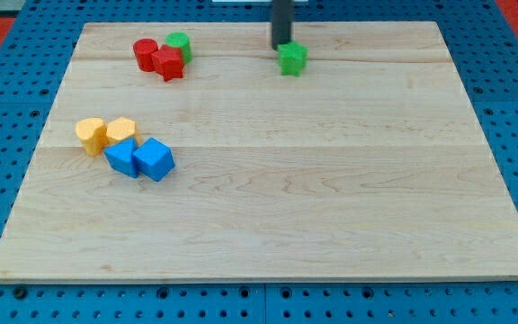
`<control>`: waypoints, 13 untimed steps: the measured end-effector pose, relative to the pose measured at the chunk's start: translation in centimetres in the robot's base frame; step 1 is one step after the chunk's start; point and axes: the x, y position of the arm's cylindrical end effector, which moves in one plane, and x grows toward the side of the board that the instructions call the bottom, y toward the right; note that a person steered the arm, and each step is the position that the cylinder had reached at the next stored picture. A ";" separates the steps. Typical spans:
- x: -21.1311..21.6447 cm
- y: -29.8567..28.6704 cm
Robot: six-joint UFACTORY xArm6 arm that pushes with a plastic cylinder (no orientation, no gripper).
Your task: Push the green star towards top
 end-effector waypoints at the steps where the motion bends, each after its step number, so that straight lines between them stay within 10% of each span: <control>1: 1.5 7.4; 3: -4.0 -0.6; 7: 6.4 -5.6; 10: 12.3 8.0; 13: 2.5 3.9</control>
